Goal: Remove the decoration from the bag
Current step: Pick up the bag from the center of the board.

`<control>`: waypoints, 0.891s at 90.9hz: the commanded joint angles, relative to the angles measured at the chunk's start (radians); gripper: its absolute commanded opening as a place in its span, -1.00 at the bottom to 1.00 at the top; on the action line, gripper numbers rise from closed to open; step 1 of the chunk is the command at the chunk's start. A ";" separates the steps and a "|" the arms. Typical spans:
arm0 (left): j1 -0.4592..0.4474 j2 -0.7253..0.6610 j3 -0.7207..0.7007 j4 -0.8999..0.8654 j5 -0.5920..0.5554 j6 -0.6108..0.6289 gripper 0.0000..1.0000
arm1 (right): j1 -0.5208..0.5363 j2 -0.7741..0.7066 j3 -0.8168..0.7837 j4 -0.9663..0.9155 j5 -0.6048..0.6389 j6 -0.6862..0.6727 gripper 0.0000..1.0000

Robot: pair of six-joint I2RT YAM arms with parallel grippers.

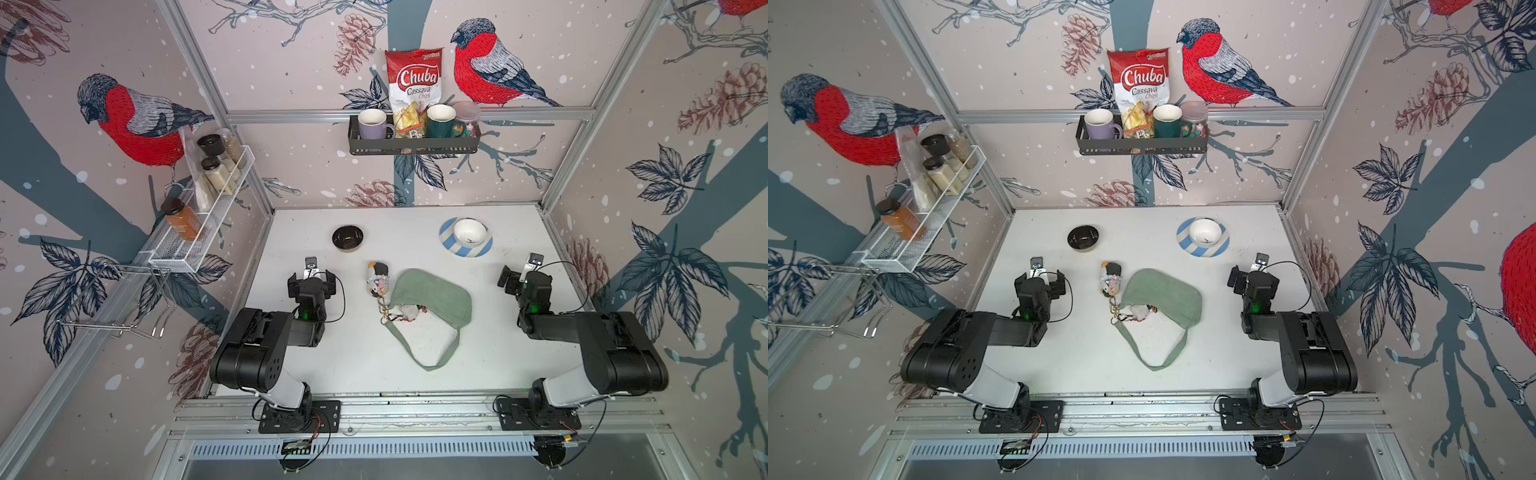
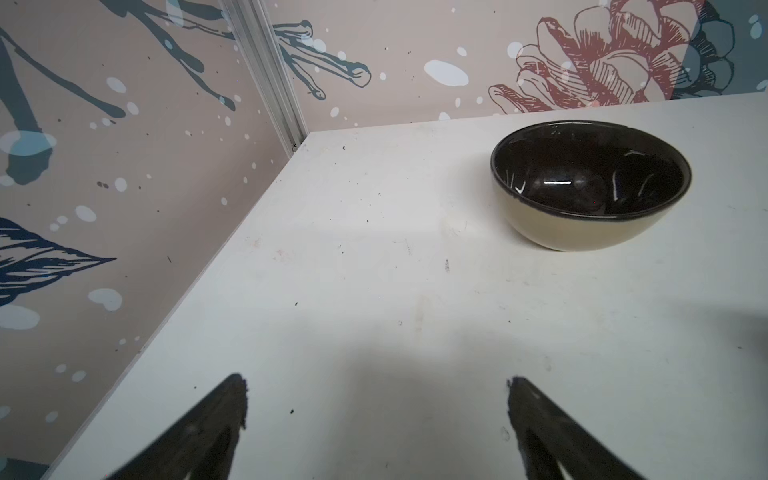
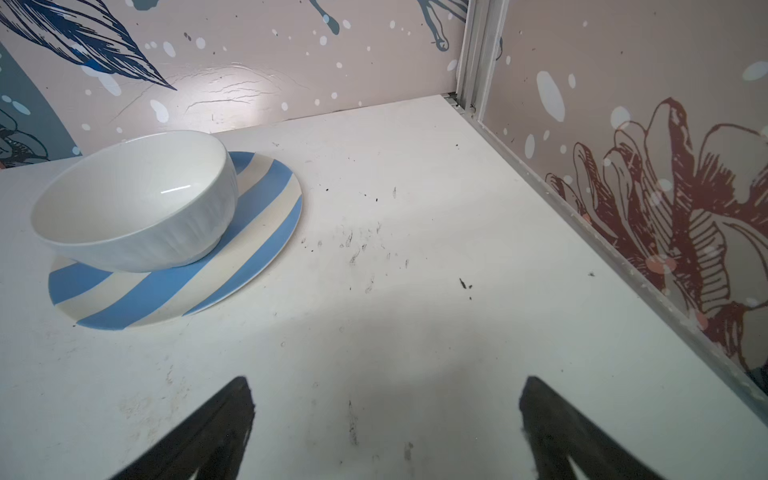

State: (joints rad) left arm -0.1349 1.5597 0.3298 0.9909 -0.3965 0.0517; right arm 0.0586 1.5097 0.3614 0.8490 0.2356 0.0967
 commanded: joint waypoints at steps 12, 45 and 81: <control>-0.001 0.001 0.006 0.029 -0.003 0.005 0.94 | 0.000 -0.001 0.004 0.033 -0.004 -0.012 1.00; 0.000 0.001 0.008 0.031 -0.075 -0.021 0.94 | -0.002 -0.021 0.012 0.009 0.019 0.000 1.00; -0.127 -0.505 0.210 -0.754 -0.371 -0.244 0.94 | -0.001 -0.351 0.581 -1.181 0.039 0.397 1.00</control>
State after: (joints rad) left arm -0.2539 1.1404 0.4309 0.6739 -0.6483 0.0040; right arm 0.0525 1.1931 0.7525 0.2382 0.3557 0.2878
